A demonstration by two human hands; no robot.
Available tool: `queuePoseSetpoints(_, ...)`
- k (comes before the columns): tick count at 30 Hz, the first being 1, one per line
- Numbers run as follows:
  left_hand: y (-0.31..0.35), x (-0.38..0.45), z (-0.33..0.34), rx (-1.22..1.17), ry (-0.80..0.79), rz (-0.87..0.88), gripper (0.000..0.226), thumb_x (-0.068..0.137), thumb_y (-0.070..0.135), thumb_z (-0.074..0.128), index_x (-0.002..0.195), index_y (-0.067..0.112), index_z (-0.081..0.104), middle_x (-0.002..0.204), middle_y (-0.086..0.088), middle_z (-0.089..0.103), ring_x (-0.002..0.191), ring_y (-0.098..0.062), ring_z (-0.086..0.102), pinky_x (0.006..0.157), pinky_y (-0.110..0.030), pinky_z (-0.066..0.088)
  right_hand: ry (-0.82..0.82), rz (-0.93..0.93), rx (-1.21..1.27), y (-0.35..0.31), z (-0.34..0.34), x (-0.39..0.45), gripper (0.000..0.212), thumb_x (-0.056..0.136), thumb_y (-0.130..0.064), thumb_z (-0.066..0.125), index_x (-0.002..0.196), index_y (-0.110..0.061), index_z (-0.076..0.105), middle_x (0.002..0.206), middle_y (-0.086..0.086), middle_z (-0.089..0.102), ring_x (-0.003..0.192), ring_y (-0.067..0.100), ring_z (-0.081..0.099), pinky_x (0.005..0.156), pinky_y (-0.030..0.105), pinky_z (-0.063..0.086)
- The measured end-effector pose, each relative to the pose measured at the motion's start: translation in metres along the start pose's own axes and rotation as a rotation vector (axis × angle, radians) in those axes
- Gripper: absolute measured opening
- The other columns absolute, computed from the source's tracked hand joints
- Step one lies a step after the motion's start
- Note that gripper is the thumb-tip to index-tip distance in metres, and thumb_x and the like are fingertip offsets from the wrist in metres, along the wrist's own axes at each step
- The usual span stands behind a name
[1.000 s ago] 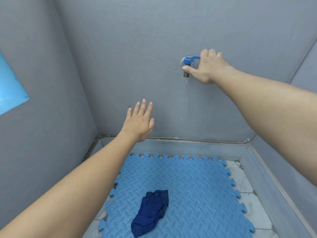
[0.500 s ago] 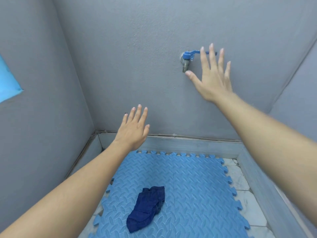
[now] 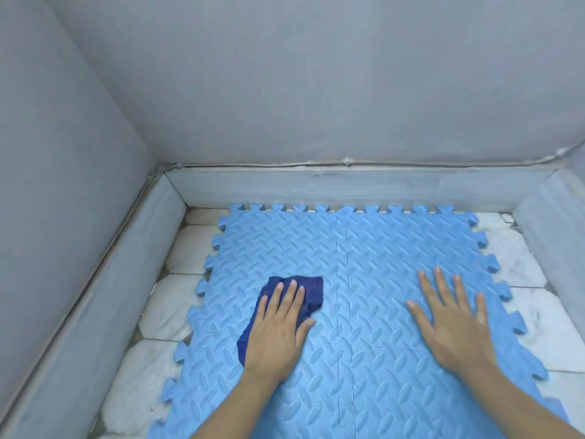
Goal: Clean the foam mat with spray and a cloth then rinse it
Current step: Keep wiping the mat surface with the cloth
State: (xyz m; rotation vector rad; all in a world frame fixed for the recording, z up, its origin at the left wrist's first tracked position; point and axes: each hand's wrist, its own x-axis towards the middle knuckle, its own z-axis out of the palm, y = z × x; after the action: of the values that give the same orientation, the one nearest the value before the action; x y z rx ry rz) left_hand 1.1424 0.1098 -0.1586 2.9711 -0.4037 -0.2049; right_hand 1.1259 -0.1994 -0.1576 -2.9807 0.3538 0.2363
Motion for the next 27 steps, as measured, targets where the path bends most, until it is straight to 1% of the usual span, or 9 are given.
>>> queuePoseSetpoints(3,-0.024,0.037,-0.004,-0.089,0.129,-0.174,0.059,0.1,0.047,0.022,0.151,0.018,0.024,0.159,0.003,0.019,0.148,-0.016,0.009,0.12,-0.036,0.005,0.026,-0.022,-0.003,0.002,0.002,0.001,0.072,0.091,-0.069,0.004,0.156,-0.037,0.005,0.165,-0.008,0.003,0.152,0.021,-0.003,0.12,0.051,-0.001)
queuePoseSetpoints(6,-0.048,0.094,-0.014,-0.13,0.218,-0.454,0.057,0.102,0.041,0.023,0.15,0.009,0.025,0.159,-0.005,0.019,0.148,-0.024,0.008,0.12,-0.043,0.008,0.071,-0.017,0.002,0.003,0.006,0.003,0.071,0.093,-0.068,0.005,0.156,-0.037,0.005,0.164,-0.008,0.002,0.152,0.02,-0.004,0.12,0.05,-0.003)
queuePoseSetpoints(8,-0.041,0.131,-0.016,-0.171,0.23,-0.535,0.056,0.103,0.039,0.021,0.15,0.008,0.024,0.16,-0.007,0.019,0.148,-0.025,0.008,0.12,-0.043,0.006,0.085,-0.019,0.005,0.003,0.007,0.003,0.069,0.094,-0.067,0.01,0.156,-0.036,0.009,0.164,-0.007,0.007,0.153,0.021,0.0,0.119,0.05,-0.002)
queuePoseSetpoints(10,-0.003,0.157,-0.013,-0.149,0.201,-0.419,0.055,0.103,0.037,0.02,0.15,0.009,0.022,0.16,-0.007,0.018,0.147,-0.023,0.012,0.12,-0.041,0.006,0.081,-0.025,0.0,0.004,0.008,0.003,0.068,0.095,-0.065,0.013,0.156,-0.035,0.011,0.164,-0.005,0.01,0.153,0.022,0.003,0.119,0.051,0.0)
queuePoseSetpoints(14,0.128,0.164,0.004,-0.126,0.058,0.203,0.055,0.102,0.036,0.028,0.151,0.011,0.021,0.16,-0.005,0.018,0.147,-0.019,0.014,0.118,-0.036,0.006,0.105,-0.006,0.022,0.003,0.007,0.004,0.067,0.095,-0.063,0.02,0.155,-0.034,0.021,0.163,-0.004,0.019,0.152,0.023,0.011,0.119,0.052,0.006)
queuePoseSetpoints(15,0.148,0.158,0.007,-0.114,-0.007,0.299,0.056,0.103,0.037,0.029,0.151,0.011,0.019,0.161,-0.004,0.015,0.148,-0.018,0.012,0.118,-0.034,0.003,0.105,-0.004,0.03,0.003,0.007,0.003,0.066,0.094,-0.062,0.021,0.154,-0.034,0.023,0.163,-0.003,0.02,0.152,0.022,0.012,0.119,0.053,0.007)
queuePoseSetpoints(17,0.146,0.157,0.008,-0.083,-0.038,0.335,0.056,0.103,0.039,0.026,0.152,0.013,0.015,0.161,0.0,0.011,0.148,-0.014,0.008,0.118,-0.033,0.0,0.102,-0.006,0.048,0.003,0.005,0.002,0.065,0.095,-0.061,0.022,0.154,-0.034,0.025,0.163,-0.004,0.021,0.152,0.021,0.011,0.12,0.052,0.006)
queuePoseSetpoints(24,-0.037,0.158,-0.012,-0.124,0.171,-0.203,0.056,0.102,0.039,0.026,0.149,0.01,0.027,0.158,-0.003,0.023,0.147,-0.017,0.015,0.119,-0.045,0.009,0.112,-0.013,0.071,0.004,0.006,0.003,0.064,0.097,-0.06,0.021,0.154,-0.033,0.024,0.163,-0.005,0.019,0.152,0.019,0.007,0.121,0.05,0.002)
queuePoseSetpoints(27,-0.08,0.15,-0.02,-0.124,0.225,-0.392,0.054,0.103,0.035,0.025,0.148,0.005,0.026,0.156,-0.011,0.027,0.146,-0.024,0.017,0.119,-0.048,0.01,0.122,-0.011,0.081,0.006,0.007,0.003,0.062,0.097,-0.058,0.024,0.153,-0.032,0.027,0.163,-0.005,0.021,0.152,0.02,0.009,0.121,0.051,0.003)
